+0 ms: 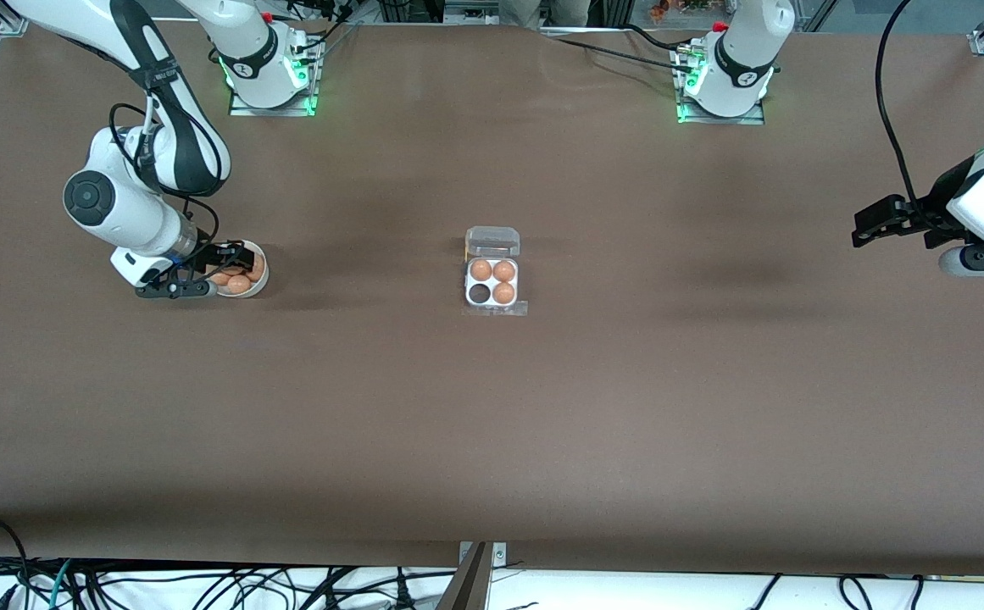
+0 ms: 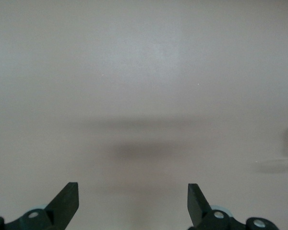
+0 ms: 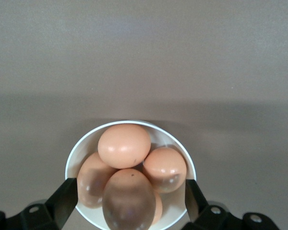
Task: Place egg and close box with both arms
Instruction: 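Lower the right gripper into the bowl and grasp one brown egg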
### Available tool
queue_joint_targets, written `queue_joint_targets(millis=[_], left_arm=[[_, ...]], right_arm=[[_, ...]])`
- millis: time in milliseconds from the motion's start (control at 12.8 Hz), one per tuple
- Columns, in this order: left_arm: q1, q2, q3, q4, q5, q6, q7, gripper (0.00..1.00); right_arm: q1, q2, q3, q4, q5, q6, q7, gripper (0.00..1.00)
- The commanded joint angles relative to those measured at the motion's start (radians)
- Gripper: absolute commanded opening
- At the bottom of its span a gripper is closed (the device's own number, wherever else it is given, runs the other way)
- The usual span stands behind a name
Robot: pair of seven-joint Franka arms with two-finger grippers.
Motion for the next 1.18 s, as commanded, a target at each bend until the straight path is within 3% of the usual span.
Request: queue_joint_targets(millis=[0, 235, 471, 784, 941, 1098], left_arm=[[0.004, 0.008, -0.003, 0.024, 0.015, -0.004, 0.020, 1.00], [0.004, 0.008, -0.003, 0.024, 0.014, -0.004, 0.020, 1.00], [0.004, 0.008, -0.003, 0.024, 0.014, -0.004, 0.020, 1.00], [0.005, 0.008, -0.003, 0.024, 0.015, -0.001, 0.020, 1.00], [0.005, 0.008, -0.003, 0.024, 0.015, 0.005, 0.020, 1.00], [0.005, 0.008, -0.003, 0.024, 0.017, 0.005, 0.020, 1.00]], right_arm=[[0.004, -0.048, 0.001, -0.043, 0.010, 0.006, 0.012, 0.94], [0.004, -0.055, 0.001, -0.049, 0.009, 0.002, 0.012, 0.67], [0.008, -0.055, 0.001, -0.047, 0.009, 0.002, 0.012, 0.01], [0.016, -0.079, 0.015, -0.040, 0.009, -0.007, 0.015, 0.00], [0.016, -0.120, 0.035, 0.024, 0.009, -0.137, 0.048, 0.00], [0.016, -0.139, 0.035, 0.174, 0.007, -0.356, 0.049, 0.00]])
